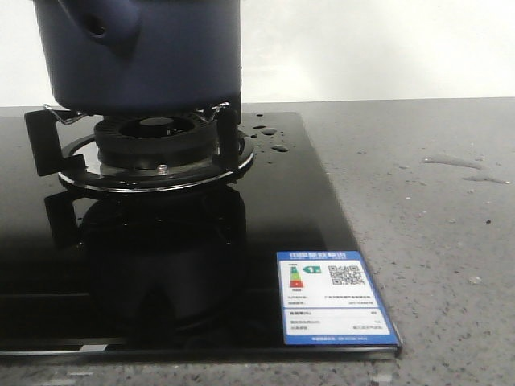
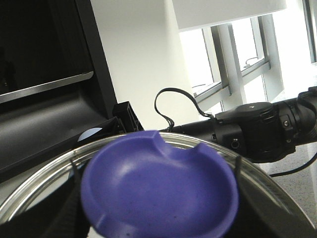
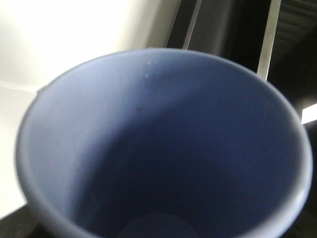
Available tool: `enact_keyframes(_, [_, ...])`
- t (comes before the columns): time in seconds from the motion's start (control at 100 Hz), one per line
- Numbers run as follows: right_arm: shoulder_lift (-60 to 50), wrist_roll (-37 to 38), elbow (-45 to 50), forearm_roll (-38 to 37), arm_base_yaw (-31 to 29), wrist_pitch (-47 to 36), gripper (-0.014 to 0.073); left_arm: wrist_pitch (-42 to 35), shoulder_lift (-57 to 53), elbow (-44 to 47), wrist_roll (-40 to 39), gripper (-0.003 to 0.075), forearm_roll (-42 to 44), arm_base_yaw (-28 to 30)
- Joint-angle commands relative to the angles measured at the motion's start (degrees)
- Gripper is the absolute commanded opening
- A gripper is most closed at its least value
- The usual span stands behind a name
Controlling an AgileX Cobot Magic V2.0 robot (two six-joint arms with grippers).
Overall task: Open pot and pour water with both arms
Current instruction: 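Carry the cup over the open pot and tilt it to pour water, then set the cup back on the counter and open the right gripper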
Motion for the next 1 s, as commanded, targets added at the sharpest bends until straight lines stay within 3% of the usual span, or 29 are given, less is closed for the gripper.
enact_keyframes(0.0, [-2.42, 4.56, -2.26, 2.41, -0.39, -0.05, 0.0227, -1.45, -0.6, -1.95, -0.59, 0.0243, -4.44, 0.26])
enact_keyframes(0.1, [-2.42, 18.65, -2.26, 14.68, -0.39, 2.48, 0.0227, -1.45, -0.6, -1.95, -0.59, 0.0243, -4.44, 0.26])
enact_keyframes(0.18, [-2.93, 29.09, -2.26, 24.38, 0.23, 10.16, 0.0227, -1.45, -0.6, -1.95, -0.59, 0.0243, -4.44, 0.26])
enact_keyframes(0.31, [-5.18, 39.34, -2.26, 34.39, -0.23, 24.64, 0.0227, -1.45, -0.6, -1.95, -0.59, 0.0243, -4.44, 0.26])
enact_keyframes(0.46, [-10.2, 44.13, 1.66, 42.86, -4.38, 30.29, 0.0227, -1.45, -0.6, -1.95, -0.59, 0.0243, -4.44, 0.26])
enact_keyframes(0.57, [-15.93, 44.89, 10.83, 47.17, -8.0, 25.43, 0.0227, -1.45, -0.6, -1.83, -0.59, 0.0243, -4.44, 0.26])
enact_keyframes(0.78, [-28.07, 52.17, 37.61, 47.69, -16.54, 4.22, 0.0227, -1.45, 1.17, -1.41, -0.59, 0.0243, -3.63, 0.26])
enact_keyframes(0.99, [-33.33, 52.82, 59.66, 48.77, -24.11, -15.65, 0.0227, -1.34, 2.9, -0.06, -0.59, 0.0243, -3.74, 0.26])
